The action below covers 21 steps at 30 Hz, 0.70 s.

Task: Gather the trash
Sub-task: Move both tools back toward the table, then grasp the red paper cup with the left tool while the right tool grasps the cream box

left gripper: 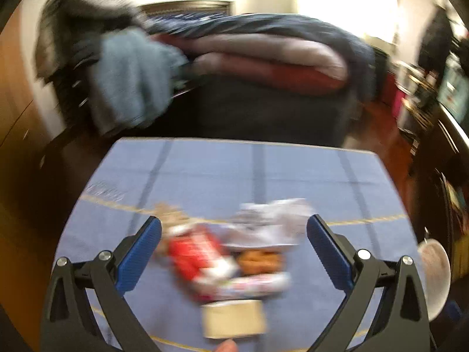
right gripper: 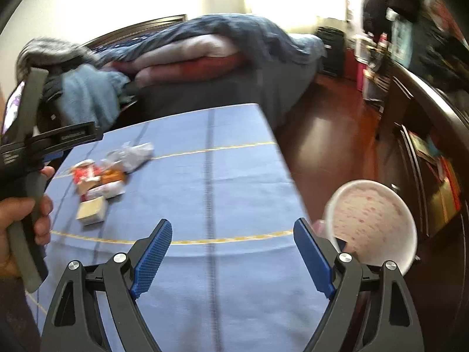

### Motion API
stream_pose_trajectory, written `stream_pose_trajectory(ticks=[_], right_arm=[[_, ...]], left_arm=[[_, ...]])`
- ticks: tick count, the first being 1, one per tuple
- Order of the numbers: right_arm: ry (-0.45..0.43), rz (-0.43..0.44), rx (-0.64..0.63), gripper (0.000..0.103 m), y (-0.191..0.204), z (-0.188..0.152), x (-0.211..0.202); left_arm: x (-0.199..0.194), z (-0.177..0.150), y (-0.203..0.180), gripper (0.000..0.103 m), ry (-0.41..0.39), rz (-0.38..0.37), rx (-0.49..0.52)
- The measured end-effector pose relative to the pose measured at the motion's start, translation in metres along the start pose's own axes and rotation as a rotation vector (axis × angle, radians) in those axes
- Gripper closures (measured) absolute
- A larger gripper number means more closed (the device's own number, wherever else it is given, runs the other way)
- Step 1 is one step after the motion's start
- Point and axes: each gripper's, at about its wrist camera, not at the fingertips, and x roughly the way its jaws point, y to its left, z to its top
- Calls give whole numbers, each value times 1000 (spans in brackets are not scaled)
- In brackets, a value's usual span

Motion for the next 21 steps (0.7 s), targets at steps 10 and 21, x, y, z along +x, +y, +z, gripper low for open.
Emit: stream_pose_trajectory(ticks=[10, 21], right_arm=[[23, 51, -69, 18, 45, 2, 6], [24, 39, -81, 18, 54, 6, 4]], left_arm=[[18, -18, 45, 9, 84, 6, -74], [59, -27, 41, 55, 162, -44, -184]])
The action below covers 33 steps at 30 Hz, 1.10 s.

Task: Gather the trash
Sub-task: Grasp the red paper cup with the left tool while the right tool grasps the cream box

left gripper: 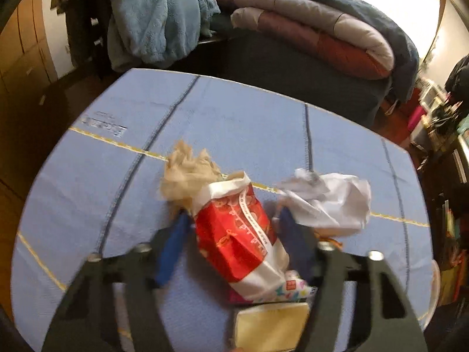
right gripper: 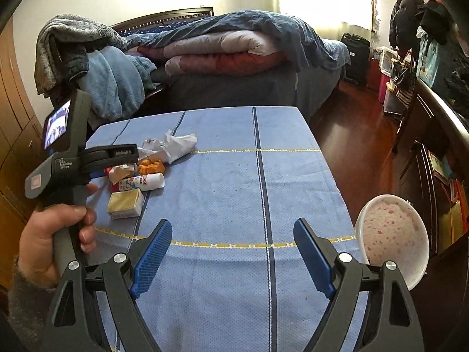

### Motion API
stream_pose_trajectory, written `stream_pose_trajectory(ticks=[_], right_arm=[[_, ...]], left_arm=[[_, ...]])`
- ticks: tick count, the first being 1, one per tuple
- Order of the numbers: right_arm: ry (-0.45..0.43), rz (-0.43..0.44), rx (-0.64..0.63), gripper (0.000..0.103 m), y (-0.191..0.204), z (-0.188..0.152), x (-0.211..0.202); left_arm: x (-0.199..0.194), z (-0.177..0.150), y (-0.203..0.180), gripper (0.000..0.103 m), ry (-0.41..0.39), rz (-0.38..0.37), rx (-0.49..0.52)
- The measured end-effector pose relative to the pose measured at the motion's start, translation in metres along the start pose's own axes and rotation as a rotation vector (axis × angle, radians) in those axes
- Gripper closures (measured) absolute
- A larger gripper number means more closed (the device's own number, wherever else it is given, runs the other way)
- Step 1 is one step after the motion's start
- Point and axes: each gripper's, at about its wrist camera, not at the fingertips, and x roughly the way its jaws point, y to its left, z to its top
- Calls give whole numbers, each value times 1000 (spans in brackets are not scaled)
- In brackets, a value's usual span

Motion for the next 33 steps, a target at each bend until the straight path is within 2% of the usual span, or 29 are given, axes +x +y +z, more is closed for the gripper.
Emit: stream_pose_trajectory(ticks=[3, 7, 15, 23, 24, 27, 28, 29, 30, 33], right_arm=[[2, 11, -18, 18, 9, 3, 4], [12, 48, -51, 18, 31, 8, 16], [77, 135, -120, 18, 90, 9, 54], [133, 144, -171, 18, 130, 0, 87], [145, 139, -170, 20, 132, 0, 92], [166, 130, -178, 32, 136, 0, 100], [158, 124, -187, 40, 138, 0, 99], [157, 114, -200, 43, 140, 0, 99], [153, 107, -209, 51, 141, 0, 99], [155, 117, -217, 52, 140, -2, 95]], left_arm=[[-6, 2, 9, 66, -26, -19, -10], [-24, 3, 24, 66, -54, -53, -22], [-60, 9, 64, 66, -140, -3, -24], [-70, 12, 102, 66, -161, 30, -45], [-70, 13, 105, 66, -161, 32, -47], [-69, 14, 111, 66, -161, 39, -49], [-69, 14, 112, 66, -161, 44, -48], [-68, 14, 113, 66, -161, 45, -49], [-68, 14, 113, 66, -160, 46, -52], [-68, 14, 114, 66, -159, 47, -53]])
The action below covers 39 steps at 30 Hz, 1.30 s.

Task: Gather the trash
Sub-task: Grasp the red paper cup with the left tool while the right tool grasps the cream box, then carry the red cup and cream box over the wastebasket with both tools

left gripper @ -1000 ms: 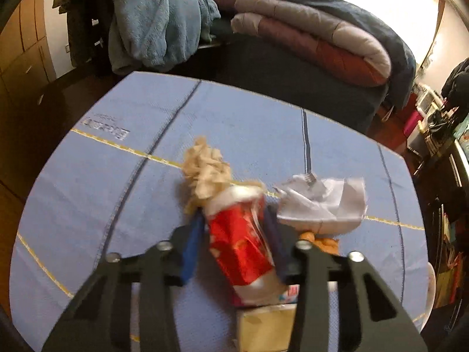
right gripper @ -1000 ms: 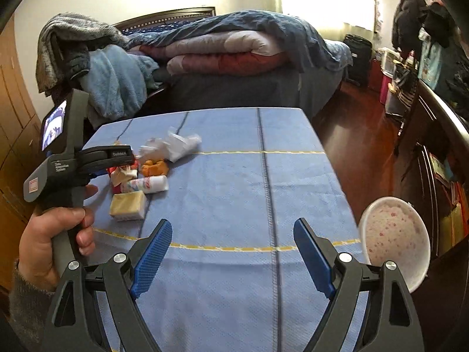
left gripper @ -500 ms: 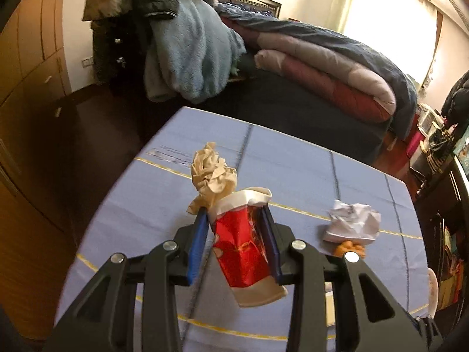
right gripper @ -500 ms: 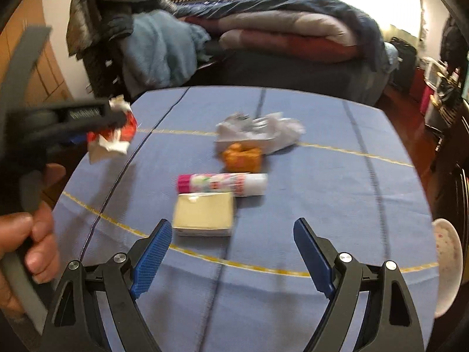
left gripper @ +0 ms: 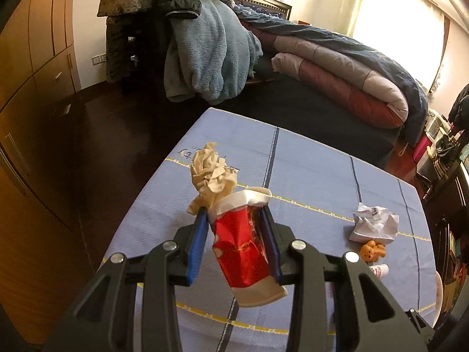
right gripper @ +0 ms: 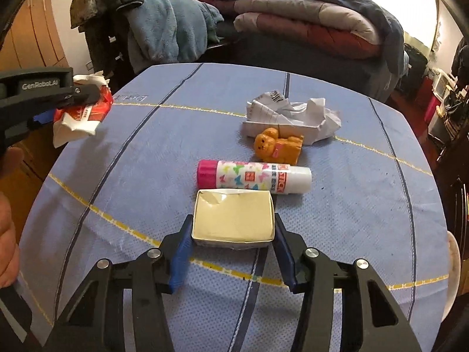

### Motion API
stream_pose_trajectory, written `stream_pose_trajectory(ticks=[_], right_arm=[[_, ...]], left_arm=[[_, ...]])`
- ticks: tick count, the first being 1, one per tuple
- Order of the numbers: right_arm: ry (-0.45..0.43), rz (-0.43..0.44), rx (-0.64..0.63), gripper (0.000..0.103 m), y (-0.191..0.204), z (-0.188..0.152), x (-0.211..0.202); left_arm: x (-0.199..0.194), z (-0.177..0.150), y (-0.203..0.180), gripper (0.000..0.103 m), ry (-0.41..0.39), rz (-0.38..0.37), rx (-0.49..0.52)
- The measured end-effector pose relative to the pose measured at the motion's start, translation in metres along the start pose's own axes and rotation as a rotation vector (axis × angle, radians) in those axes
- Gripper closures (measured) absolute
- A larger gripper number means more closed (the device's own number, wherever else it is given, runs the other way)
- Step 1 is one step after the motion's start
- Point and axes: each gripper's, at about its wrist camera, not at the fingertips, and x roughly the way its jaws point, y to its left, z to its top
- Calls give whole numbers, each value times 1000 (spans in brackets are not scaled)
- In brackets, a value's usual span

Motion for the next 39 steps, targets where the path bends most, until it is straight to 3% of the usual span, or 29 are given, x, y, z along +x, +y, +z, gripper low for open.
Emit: stream_pose_trajectory(ticks=[14, 39], right_arm=[[-45, -34, 115, 52, -52, -29, -49], [-144, -133, 325, 51, -161, -75, -108]], left_arm=[[-28, -7, -27, 66, -33, -5, 55], [-69, -36, -174, 66, -74, -180, 290]])
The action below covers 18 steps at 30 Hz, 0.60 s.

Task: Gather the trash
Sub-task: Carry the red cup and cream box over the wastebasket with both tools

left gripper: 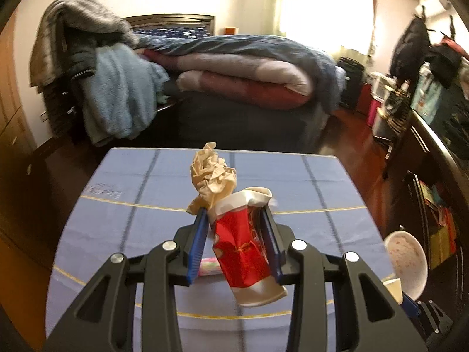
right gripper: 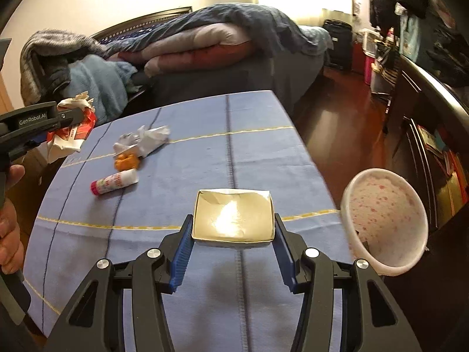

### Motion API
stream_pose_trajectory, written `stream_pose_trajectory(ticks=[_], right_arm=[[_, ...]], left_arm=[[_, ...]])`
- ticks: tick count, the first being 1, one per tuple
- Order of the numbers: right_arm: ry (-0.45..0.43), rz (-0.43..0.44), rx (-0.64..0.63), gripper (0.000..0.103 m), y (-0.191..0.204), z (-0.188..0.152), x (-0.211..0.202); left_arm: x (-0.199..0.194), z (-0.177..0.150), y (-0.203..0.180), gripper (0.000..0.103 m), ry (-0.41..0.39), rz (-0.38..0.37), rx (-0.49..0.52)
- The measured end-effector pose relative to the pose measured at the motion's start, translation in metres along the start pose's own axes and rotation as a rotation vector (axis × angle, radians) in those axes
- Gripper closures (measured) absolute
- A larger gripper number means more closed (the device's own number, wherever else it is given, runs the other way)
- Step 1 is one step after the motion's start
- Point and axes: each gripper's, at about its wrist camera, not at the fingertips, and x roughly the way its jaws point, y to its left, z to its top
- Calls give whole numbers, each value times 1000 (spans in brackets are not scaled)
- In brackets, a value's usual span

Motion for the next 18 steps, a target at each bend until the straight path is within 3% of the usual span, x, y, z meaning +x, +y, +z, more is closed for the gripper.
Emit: stream_pose_trajectory(ticks=[18], right_arm=[[-48, -125, 182, 51, -103, -8, -19]], left_arm=[[16, -13, -136, 66, 27, -215, 212]])
